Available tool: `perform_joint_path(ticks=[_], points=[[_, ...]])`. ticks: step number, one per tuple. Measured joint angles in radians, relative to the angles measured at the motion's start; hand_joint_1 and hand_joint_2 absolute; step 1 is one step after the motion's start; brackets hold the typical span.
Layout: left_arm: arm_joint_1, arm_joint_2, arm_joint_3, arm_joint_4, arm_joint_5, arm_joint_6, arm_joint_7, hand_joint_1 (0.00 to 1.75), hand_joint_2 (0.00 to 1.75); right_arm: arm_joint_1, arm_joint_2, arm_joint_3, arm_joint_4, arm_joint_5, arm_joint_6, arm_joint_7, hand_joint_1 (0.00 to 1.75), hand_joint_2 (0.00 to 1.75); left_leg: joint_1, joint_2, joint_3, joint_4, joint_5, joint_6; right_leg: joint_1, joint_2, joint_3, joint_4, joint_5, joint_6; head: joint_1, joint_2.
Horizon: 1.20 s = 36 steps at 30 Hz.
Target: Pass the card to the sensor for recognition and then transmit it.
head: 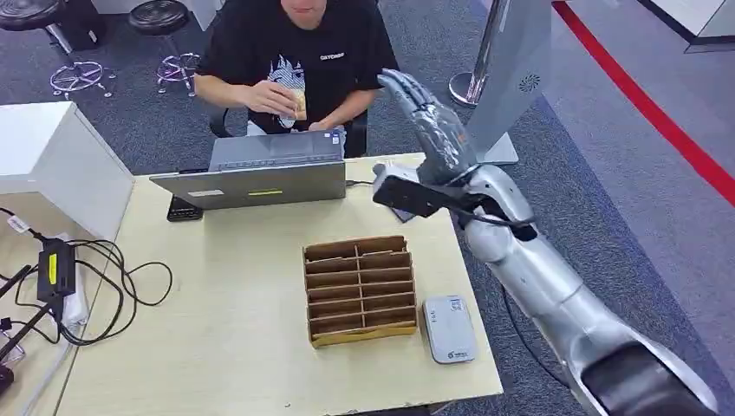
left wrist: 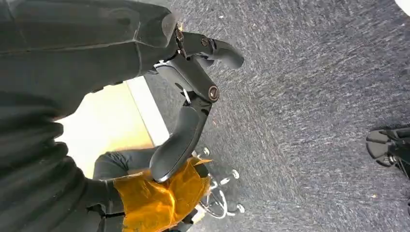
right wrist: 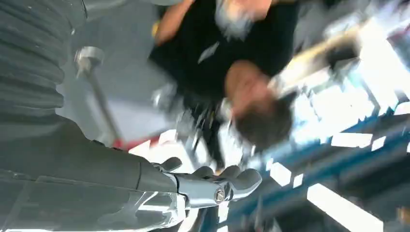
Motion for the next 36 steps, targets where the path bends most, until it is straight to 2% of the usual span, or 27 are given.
perform_joint_path(ticks=[3,6,13,23,29,31,36], points=[[0.006,0.000,0.016,0.000,0.009,0.006,0.000,0.00,1.75,0.149,-0.073,-0.066,-0.128,0.041,-0.045,-0.020,0.00,1.75,0.000,0.001,0.000,0.000,-0.001,0.000,0.000,0.000,0.000,0.000,0.000,0.001,0.000,0.000],[0.008,0.000,0.025,0.000,0.012,0.009,0.000,0.00,1.75,0.261,-0.121,-0.109,-0.209,0.053,-0.051,-0.037,0.00,1.75,0.000,0.002,0.000,0.000,-0.001,0.000,0.000,0.002,0.000,0.000,-0.001,0.001,-0.001,0.000],[0.007,0.000,0.036,0.000,0.014,0.010,0.000,0.00,1.75,0.346,-0.165,-0.149,-0.294,0.062,-0.052,-0.042,0.00,1.75,0.000,0.003,0.001,0.000,-0.001,0.000,0.000,0.002,-0.001,0.000,0.000,0.000,-0.001,0.000],[0.007,0.000,0.042,0.000,0.014,0.010,0.000,0.00,1.75,0.363,-0.181,-0.156,-0.323,0.065,-0.049,-0.042,0.00,1.75,0.000,0.003,0.001,0.000,0.000,0.000,0.000,0.003,-0.001,0.001,0.000,0.000,-0.001,0.000],[0.006,-0.002,0.047,0.000,0.019,0.012,0.000,0.00,1.75,0.415,-0.183,-0.149,-0.332,0.132,-0.049,-0.043,0.00,1.75,0.000,0.003,0.000,-0.001,-0.001,0.000,0.000,0.002,-0.001,0.001,0.000,0.000,-0.001,0.000],[0.006,-0.002,0.047,0.000,0.017,0.011,0.000,0.00,1.75,0.429,-0.177,-0.128,-0.322,0.181,-0.066,-0.041,0.00,1.75,0.000,0.003,0.000,-0.001,-0.001,0.000,0.000,0.002,0.000,0.001,0.000,0.000,0.000,0.000],[0.001,-0.005,0.047,0.000,-0.002,0.008,0.000,0.00,1.75,0.421,-0.124,-0.030,-0.245,0.301,-0.102,-0.008,0.00,1.75,0.001,0.003,0.000,-0.001,0.000,-0.001,0.000,0.003,0.000,0.001,0.000,0.000,0.000,0.000]])
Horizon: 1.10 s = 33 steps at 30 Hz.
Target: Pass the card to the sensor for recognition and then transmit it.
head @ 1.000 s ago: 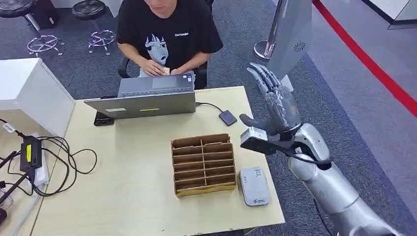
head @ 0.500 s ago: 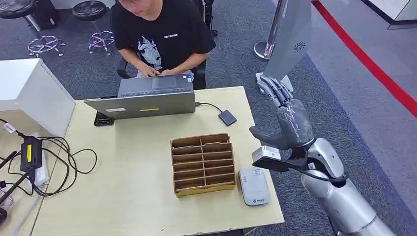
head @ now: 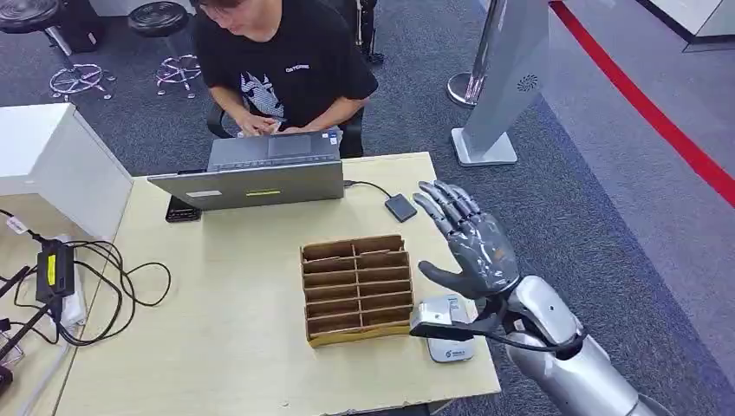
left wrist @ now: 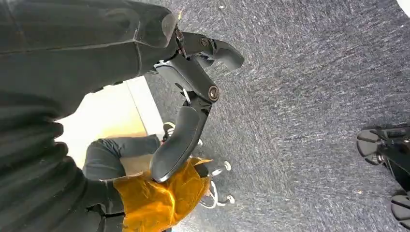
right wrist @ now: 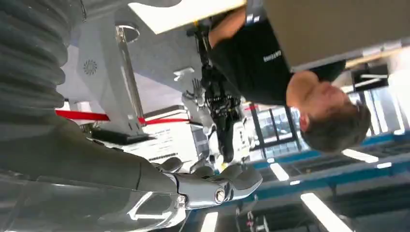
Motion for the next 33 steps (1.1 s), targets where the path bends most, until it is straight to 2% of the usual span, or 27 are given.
perform_joint_path(ticks=[3,6,10,17,33], points=[[-0.004,-0.001,0.000,0.000,-0.012,-0.003,0.000,0.00,1.75,-0.046,0.057,0.069,0.093,0.054,-0.014,0.040,0.00,1.75,0.000,0.002,0.001,0.000,0.000,-0.001,0.000,0.002,0.000,0.000,0.000,-0.001,0.000,0.000],[-0.009,-0.002,0.000,0.000,-0.017,-0.004,0.000,0.00,1.75,-0.073,0.097,0.114,0.163,0.055,-0.020,0.044,0.00,1.75,0.000,0.000,0.001,0.000,0.001,-0.001,0.000,0.000,0.000,0.001,0.000,-0.001,0.000,0.000],[-0.010,-0.003,0.000,0.000,-0.017,-0.005,0.000,0.00,1.75,-0.095,0.121,0.145,0.216,0.043,-0.028,0.040,0.00,1.75,0.000,0.000,0.000,0.000,0.001,-0.001,0.000,0.000,0.000,0.001,0.000,0.000,0.000,0.000],[-0.010,-0.003,0.000,0.000,-0.017,-0.005,0.000,0.00,1.75,-0.108,0.139,0.166,0.255,0.041,-0.028,0.039,0.00,1.75,-0.001,0.000,0.000,0.000,0.001,-0.001,0.000,0.000,0.000,0.000,0.000,0.000,0.000,0.000],[-0.009,-0.003,0.000,0.000,-0.018,-0.006,0.000,0.00,1.75,-0.114,0.144,0.188,0.273,0.020,-0.027,0.045,0.00,1.75,0.000,0.000,0.000,0.000,0.001,-0.001,0.000,0.000,0.000,0.000,0.000,0.000,0.000,0.000]])
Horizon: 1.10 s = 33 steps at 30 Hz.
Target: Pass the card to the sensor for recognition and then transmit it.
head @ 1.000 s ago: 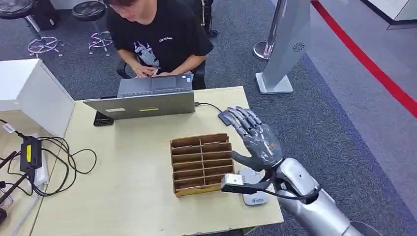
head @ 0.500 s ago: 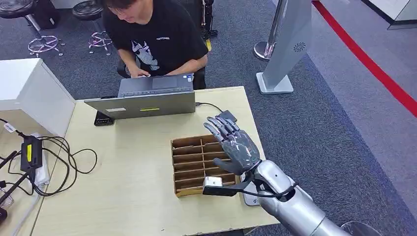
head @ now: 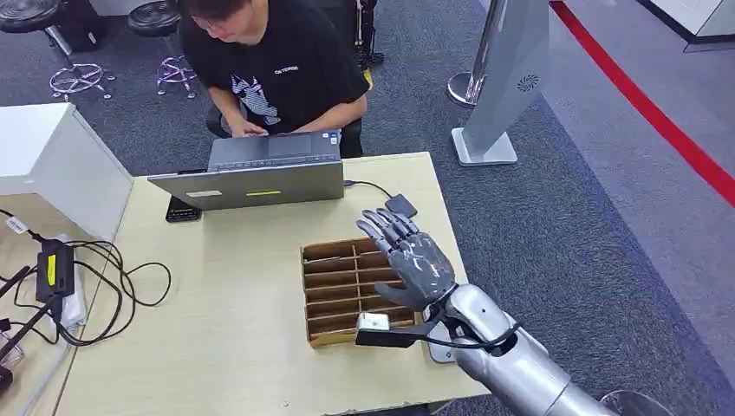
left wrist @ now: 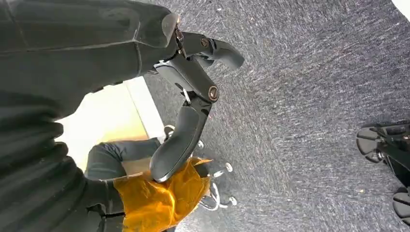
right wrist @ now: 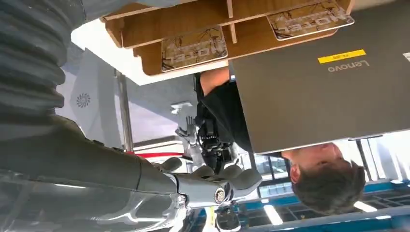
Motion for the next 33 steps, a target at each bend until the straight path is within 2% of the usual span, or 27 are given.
perform_joint_path(ticks=[3,6,8,17,25,33], points=[[0.000,0.000,0.000,0.000,-0.002,0.000,0.000,0.00,1.75,-0.007,0.001,0.006,0.007,0.010,-0.002,0.018,0.00,1.75,0.000,0.000,0.000,0.000,0.000,0.000,0.000,0.000,0.000,0.000,0.000,0.000,0.000,0.000],[0.000,0.000,0.000,0.000,-0.010,0.000,0.000,0.00,1.75,-0.024,0.009,0.009,0.038,0.060,-0.040,0.092,0.00,1.75,0.000,0.000,0.000,0.000,0.000,0.000,0.000,0.000,0.000,0.000,0.000,0.000,0.000,0.000],[-0.001,0.000,0.000,0.000,-0.014,-0.001,0.000,0.00,1.75,-0.044,0.024,0.007,0.091,0.066,-0.066,0.113,0.00,1.75,0.000,0.000,0.000,0.000,0.000,0.000,0.000,0.000,0.000,0.000,0.000,0.000,0.000,0.000],[-0.003,0.000,-0.001,0.000,-0.024,-0.006,0.000,0.00,1.75,-0.108,0.089,-0.019,0.295,0.064,-0.115,0.109,0.00,1.75,0.000,0.002,0.001,0.000,0.000,0.000,0.000,0.001,0.000,0.000,0.000,0.000,0.000,0.000],[-0.002,0.000,-0.002,0.000,-0.027,-0.006,0.000,0.00,1.75,-0.132,0.116,-0.037,0.377,0.070,-0.129,0.107,0.00,1.75,0.000,0.001,0.003,0.000,0.000,0.000,0.000,0.001,0.002,0.000,0.000,0.000,0.000,0.000],[-0.002,0.000,-0.002,0.000,-0.027,-0.006,0.000,0.00,1.75,-0.136,0.126,-0.048,0.403,0.074,-0.145,0.098,0.00,1.75,0.000,0.002,0.004,0.000,0.000,0.000,0.000,0.002,0.002,0.000,0.000,0.000,0.000,0.000]])
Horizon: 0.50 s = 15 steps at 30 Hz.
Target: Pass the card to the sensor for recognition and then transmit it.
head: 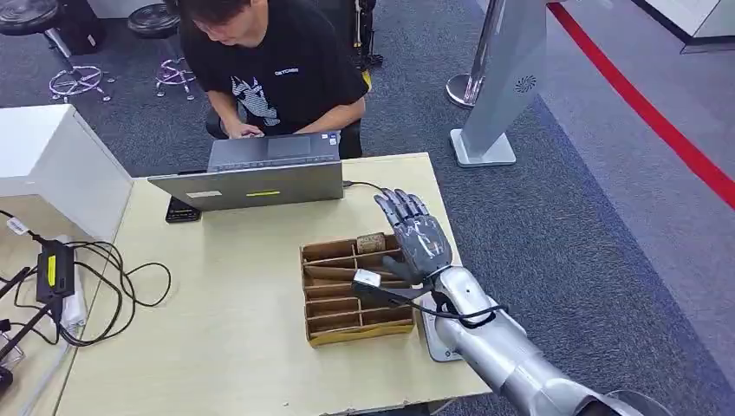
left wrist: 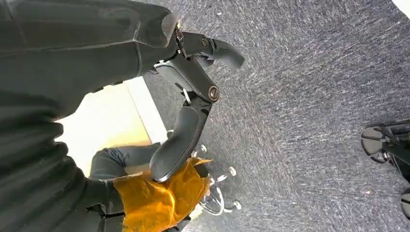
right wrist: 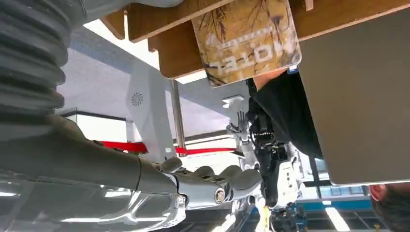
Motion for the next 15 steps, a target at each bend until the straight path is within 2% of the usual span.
perform_joint_path(ticks=[10,15], points=[[0.000,0.000,0.000,0.000,0.000,0.000,0.000,0.00,1.75,0.001,0.005,-0.014,0.009,-0.001,-0.007,-0.015,0.00,1.75,0.000,0.000,0.000,0.000,0.000,0.000,0.000,0.000,0.000,0.000,0.001,-0.001,0.000,0.000],[0.000,0.000,0.000,0.000,0.000,0.000,0.000,0.00,1.75,0.002,0.005,-0.030,0.005,-0.037,0.021,-0.044,0.00,1.75,0.000,0.000,0.000,0.000,0.000,0.000,0.000,0.000,0.000,0.000,0.001,-0.001,0.000,0.000]])
